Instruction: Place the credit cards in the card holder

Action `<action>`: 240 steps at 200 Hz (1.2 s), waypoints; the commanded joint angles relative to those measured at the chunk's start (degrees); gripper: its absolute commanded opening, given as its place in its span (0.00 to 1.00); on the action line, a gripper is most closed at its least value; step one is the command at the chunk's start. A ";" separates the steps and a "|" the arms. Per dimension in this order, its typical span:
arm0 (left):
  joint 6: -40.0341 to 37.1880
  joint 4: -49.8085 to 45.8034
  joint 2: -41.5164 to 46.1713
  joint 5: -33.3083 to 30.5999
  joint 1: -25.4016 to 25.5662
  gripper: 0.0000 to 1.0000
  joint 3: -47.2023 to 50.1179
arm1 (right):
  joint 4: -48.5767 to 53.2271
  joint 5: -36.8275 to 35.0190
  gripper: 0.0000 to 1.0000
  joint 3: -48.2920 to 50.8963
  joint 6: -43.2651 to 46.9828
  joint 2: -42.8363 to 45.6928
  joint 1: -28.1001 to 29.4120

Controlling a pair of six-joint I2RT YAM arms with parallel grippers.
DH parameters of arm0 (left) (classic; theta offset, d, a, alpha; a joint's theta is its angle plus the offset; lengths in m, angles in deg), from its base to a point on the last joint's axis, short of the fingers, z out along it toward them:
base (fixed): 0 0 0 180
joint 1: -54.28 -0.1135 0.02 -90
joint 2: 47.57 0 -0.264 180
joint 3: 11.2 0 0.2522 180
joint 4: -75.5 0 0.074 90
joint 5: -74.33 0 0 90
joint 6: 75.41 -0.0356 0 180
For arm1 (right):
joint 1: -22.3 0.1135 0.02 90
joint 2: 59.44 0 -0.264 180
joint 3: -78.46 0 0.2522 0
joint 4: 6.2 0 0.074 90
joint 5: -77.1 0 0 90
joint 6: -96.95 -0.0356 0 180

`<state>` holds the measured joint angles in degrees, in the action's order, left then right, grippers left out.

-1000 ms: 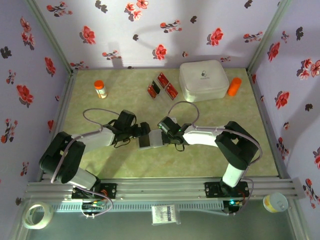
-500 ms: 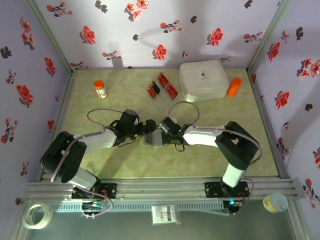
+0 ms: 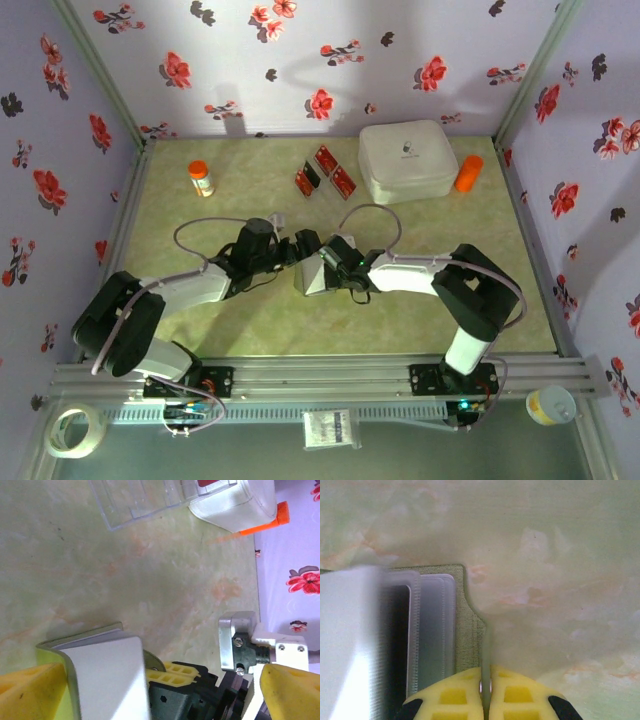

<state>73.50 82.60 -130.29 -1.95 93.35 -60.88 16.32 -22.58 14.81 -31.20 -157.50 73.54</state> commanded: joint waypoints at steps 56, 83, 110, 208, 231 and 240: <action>2.26 3.48 2.03 0.79 0.57 1.00 1.34 | 0.57 6.65 0.41 2.12 -1.00 8.93 -4.71; 2.44 3.66 1.61 0.87 0.73 1.00 0.95 | 3.12 7.34 0.46 2.47 -0.45 13.70 -6.45; 2.54 3.86 0.91 1.01 1.30 1.00 0.33 | 4.12 5.92 0.46 4.28 -1.52 17.61 -7.60; 2.85 5.80 -6.47 1.21 5.03 1.00 -3.82 | 2.85 5.78 0.46 12.16 -5.93 26.71 -8.66; 2.70 5.95 -8.08 0.93 5.62 1.00 -3.55 | 2.92 6.23 0.46 13.35 -6.31 28.06 -8.75; 2.48 5.71 -8.61 0.88 5.83 1.00 -3.37 | 2.94 6.63 0.46 13.59 -6.32 28.43 -8.70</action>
<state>75.80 87.19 -137.24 -1.50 98.33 -63.28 19.01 -16.28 27.23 -35.97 -130.84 65.28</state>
